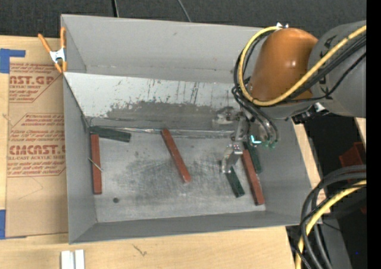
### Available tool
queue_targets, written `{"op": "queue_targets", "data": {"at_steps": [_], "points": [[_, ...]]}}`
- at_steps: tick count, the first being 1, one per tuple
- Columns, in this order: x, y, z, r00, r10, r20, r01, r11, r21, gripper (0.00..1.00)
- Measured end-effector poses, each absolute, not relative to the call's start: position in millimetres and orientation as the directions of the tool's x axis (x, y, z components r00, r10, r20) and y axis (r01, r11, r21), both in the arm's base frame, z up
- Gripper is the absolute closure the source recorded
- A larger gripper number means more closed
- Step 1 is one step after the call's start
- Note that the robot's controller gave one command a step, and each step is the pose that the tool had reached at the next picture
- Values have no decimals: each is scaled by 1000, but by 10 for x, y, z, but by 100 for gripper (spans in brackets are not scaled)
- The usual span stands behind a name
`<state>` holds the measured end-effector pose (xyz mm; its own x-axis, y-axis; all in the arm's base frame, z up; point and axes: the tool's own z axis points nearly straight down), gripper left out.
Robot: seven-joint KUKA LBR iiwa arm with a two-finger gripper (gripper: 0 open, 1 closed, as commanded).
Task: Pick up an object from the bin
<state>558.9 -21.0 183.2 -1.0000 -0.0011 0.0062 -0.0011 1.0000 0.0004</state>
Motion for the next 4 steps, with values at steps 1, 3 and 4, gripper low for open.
{"op": "queue_targets", "data": {"at_steps": [1,3,4], "points": [[5606,-211,1878,-1000,-1,-2,-1,1000,0,0],[5547,-885,728,-968,-251,1,-251,968,1,100],[5555,-883,715,-968,-250,-6,-250,968,-1,0]]}}
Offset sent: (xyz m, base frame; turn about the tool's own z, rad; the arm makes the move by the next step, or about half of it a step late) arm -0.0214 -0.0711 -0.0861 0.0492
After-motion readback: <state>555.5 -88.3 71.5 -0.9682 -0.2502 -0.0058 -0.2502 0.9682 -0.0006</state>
